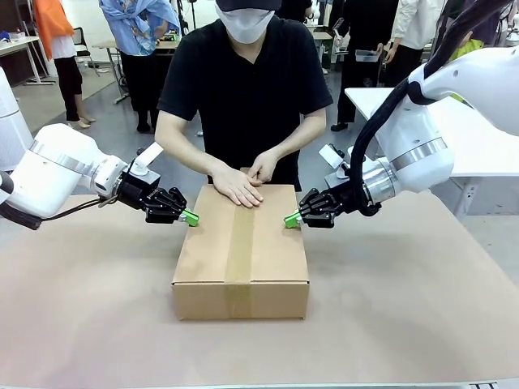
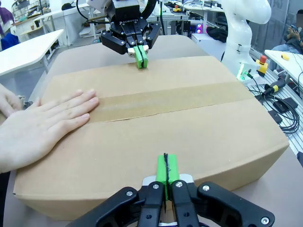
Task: Wrap the clocks to prevent damage.
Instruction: After the human seals the box with tape, release both hands from the side flaps of the Package Box.
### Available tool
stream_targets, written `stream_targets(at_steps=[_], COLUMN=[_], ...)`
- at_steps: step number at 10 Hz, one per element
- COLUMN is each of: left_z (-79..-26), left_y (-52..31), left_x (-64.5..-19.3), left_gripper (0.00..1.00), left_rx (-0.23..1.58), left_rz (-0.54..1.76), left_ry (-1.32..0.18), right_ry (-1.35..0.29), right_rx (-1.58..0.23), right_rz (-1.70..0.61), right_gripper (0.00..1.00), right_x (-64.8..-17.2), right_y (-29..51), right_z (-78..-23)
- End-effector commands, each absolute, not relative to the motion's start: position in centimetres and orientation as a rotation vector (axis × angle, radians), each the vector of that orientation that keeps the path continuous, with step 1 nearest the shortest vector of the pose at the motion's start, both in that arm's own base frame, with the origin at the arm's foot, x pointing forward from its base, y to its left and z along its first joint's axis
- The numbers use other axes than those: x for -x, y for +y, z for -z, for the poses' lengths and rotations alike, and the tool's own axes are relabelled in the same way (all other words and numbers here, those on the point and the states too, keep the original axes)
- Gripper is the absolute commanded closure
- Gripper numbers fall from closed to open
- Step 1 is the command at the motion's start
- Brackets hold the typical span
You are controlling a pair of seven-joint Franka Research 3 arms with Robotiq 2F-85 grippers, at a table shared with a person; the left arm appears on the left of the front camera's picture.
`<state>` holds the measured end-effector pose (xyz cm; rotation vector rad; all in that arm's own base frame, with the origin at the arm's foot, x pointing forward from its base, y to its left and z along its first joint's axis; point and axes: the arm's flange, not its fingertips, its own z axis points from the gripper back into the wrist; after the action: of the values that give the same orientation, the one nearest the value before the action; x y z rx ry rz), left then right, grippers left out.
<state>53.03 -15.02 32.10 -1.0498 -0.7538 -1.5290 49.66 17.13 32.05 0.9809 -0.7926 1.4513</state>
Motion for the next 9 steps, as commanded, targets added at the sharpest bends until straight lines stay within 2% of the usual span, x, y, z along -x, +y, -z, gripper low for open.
stream_targets(at_steps=[1, 9], left_z=[-31.95, -31.95], left_y=[-15.03, -15.03], left_x=[-53.0, -53.0], left_gripper=[1.0, 1.0], left_rx=[1.042, 1.042], left_rz=[1.525, 1.525], left_ry=[-0.754, -0.754], right_ry=[-0.787, -0.787], right_rx=[-0.975, -0.975], right_rz=[-1.45, -1.45], right_gripper=[0.99, 0.99], right_x=[-49.61, -49.61], right_y=[17.26, 17.26], right_z=[-31.76, -31.76])
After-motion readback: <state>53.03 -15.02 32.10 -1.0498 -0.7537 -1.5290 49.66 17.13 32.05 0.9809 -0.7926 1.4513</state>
